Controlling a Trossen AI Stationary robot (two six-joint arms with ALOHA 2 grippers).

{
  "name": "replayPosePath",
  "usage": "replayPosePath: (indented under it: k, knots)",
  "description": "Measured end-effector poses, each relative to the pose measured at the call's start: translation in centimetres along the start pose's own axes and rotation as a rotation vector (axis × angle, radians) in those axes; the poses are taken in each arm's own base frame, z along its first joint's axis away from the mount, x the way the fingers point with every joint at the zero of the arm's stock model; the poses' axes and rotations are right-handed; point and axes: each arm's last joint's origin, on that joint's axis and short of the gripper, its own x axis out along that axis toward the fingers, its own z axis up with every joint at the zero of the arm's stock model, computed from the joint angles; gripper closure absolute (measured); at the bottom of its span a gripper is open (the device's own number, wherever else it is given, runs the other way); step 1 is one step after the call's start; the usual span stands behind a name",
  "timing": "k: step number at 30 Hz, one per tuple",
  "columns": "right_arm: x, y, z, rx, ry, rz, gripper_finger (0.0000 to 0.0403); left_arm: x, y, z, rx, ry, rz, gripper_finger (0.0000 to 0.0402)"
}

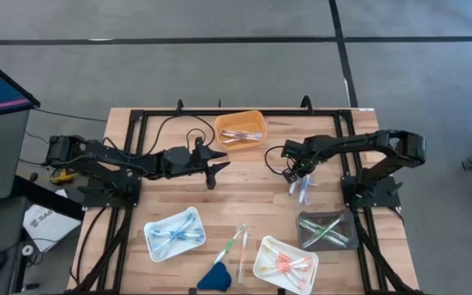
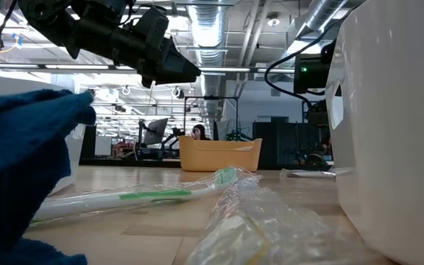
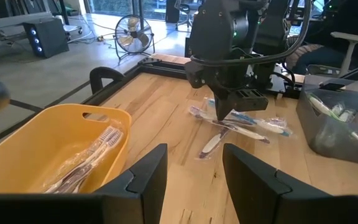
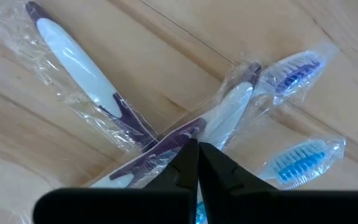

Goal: Pick & Place Toothbrushes
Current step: Put the purple toothbrush into the yellow bin

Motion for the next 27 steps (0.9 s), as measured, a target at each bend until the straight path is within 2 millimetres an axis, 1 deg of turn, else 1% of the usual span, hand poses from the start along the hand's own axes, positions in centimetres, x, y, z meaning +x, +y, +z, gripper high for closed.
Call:
replayPosePath:
  k: [7,16,27]
  knots:
    - [-1.0,-0.2,-0.1,-0.011,-0.057,0.014,0.0402,0.0,0.0,0.0,0.001,0.004,0.000,0.0253]
    - [-4.0,-0.8,-0.5,-0.004,-0.203,0.076,0.0403,0.0,0.0,-0.1,0.002,0.006,0.001,0.0253]
    - [-7.6,-2.0,-1.2,0.016,-0.458,0.068,0.0403,0.0,0.0,-0.1,0.002,0.006,0.001,0.0253]
